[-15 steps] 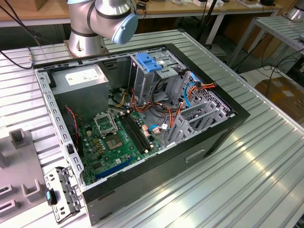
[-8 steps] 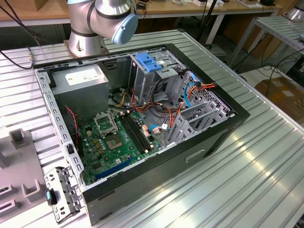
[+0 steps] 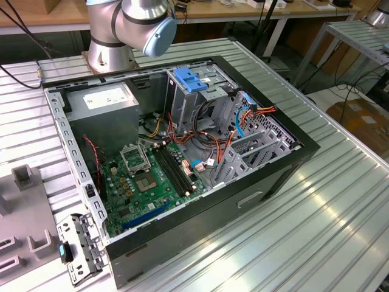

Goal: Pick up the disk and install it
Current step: 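Pick up the disk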

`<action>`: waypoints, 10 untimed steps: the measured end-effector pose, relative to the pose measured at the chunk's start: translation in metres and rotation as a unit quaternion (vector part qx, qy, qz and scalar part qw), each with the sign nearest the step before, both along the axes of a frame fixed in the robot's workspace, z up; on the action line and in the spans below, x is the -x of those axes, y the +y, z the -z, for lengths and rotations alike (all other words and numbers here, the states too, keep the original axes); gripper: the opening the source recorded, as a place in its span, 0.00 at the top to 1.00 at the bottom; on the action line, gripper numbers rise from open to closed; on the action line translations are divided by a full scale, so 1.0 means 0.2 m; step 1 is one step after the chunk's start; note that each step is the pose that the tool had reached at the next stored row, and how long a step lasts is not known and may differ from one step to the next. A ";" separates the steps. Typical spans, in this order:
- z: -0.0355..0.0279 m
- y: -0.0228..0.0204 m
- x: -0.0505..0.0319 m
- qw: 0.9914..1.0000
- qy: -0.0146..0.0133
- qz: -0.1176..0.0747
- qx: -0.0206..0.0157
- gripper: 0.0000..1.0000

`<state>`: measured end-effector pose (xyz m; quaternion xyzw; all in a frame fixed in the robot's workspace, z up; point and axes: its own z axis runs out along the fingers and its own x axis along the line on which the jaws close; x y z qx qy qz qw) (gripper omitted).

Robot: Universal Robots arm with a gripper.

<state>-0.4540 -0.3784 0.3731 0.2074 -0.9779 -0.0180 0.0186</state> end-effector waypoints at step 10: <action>0.000 0.000 0.000 0.992 0.000 -0.124 0.000 0.89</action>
